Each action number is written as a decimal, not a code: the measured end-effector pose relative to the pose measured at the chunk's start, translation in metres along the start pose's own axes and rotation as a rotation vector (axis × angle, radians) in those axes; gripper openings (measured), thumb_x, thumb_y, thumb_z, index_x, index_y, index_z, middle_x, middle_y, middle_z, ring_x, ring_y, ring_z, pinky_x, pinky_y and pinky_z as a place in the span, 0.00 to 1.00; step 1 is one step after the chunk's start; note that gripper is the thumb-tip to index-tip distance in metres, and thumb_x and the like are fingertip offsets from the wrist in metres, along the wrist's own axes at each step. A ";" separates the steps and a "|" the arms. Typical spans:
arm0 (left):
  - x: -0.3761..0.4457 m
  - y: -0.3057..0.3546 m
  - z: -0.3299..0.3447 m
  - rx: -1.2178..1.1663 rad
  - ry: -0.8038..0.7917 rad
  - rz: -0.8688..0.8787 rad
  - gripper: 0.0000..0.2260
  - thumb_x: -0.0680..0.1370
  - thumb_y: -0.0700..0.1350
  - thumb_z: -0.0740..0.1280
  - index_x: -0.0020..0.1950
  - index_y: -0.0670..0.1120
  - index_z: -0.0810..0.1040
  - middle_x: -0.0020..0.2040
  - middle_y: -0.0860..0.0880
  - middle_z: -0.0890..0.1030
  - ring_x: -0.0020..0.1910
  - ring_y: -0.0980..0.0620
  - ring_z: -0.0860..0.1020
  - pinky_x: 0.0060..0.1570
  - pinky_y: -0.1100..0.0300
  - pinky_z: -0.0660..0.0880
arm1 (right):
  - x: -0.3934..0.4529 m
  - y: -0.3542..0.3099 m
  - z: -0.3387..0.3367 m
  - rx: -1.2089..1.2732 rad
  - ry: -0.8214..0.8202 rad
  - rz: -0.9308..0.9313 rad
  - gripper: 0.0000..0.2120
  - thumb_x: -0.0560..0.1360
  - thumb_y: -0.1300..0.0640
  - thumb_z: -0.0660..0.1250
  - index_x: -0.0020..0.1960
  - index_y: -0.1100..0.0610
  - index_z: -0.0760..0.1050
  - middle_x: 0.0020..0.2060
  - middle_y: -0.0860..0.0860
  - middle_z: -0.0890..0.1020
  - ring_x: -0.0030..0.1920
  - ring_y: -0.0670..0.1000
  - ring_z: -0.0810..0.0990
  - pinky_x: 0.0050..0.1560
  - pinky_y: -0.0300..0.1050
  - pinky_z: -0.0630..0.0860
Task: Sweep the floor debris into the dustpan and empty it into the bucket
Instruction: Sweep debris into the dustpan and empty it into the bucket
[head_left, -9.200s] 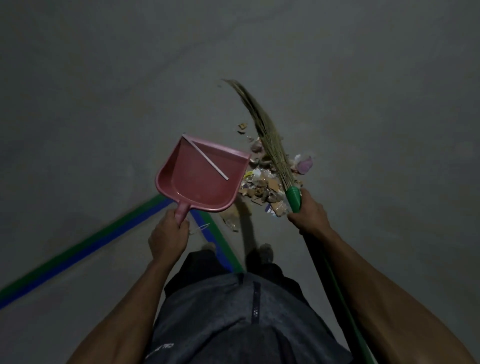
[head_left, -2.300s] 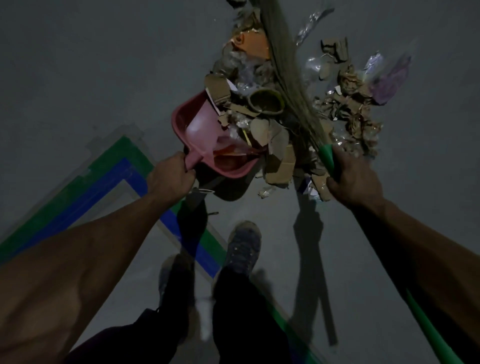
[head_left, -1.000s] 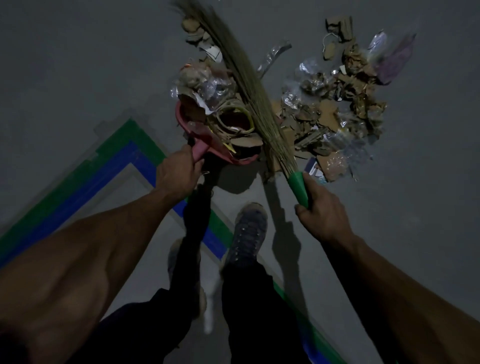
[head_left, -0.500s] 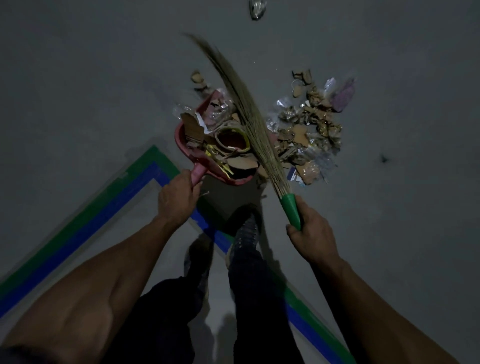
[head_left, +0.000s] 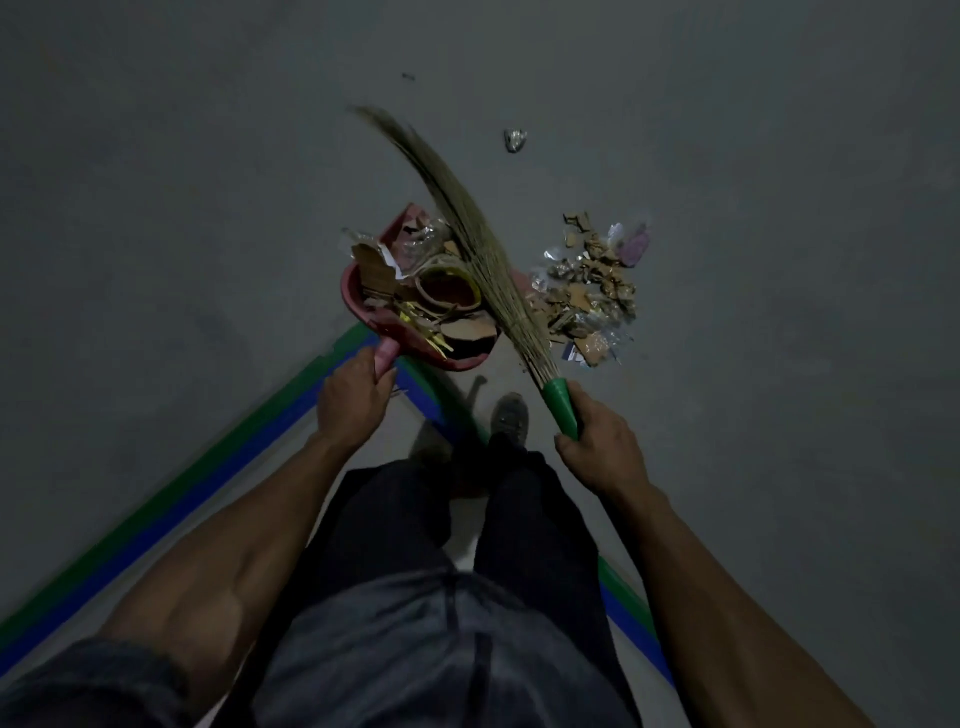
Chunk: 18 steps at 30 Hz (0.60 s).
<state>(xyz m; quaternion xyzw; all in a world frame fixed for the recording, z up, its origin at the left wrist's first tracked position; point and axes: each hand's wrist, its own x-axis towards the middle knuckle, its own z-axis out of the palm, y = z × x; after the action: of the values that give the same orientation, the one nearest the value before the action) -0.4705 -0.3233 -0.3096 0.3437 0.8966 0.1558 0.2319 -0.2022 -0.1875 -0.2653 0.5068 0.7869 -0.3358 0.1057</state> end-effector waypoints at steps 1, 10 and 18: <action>-0.009 -0.003 -0.013 -0.017 0.024 0.013 0.11 0.79 0.50 0.65 0.52 0.41 0.75 0.45 0.38 0.80 0.44 0.38 0.78 0.37 0.55 0.64 | -0.011 -0.009 -0.004 -0.005 0.006 -0.014 0.35 0.72 0.58 0.66 0.77 0.47 0.59 0.58 0.58 0.79 0.55 0.61 0.78 0.45 0.46 0.69; -0.106 -0.018 -0.100 -0.015 0.192 0.020 0.10 0.78 0.47 0.66 0.55 0.43 0.77 0.45 0.39 0.81 0.43 0.38 0.78 0.37 0.55 0.65 | -0.099 -0.062 -0.030 -0.085 0.003 -0.179 0.34 0.73 0.57 0.66 0.77 0.48 0.59 0.60 0.58 0.78 0.57 0.60 0.77 0.51 0.50 0.74; -0.247 -0.014 -0.113 -0.142 0.417 -0.146 0.07 0.79 0.49 0.65 0.49 0.46 0.77 0.37 0.45 0.79 0.34 0.46 0.73 0.33 0.56 0.65 | -0.170 -0.063 -0.047 -0.236 0.003 -0.412 0.32 0.75 0.57 0.64 0.76 0.48 0.57 0.54 0.58 0.77 0.50 0.59 0.77 0.43 0.48 0.73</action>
<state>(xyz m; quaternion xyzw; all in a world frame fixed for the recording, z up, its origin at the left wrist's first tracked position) -0.3748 -0.5170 -0.1443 0.2213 0.9343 0.2690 0.0758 -0.1697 -0.2972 -0.1178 0.3198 0.9077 -0.2553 0.0924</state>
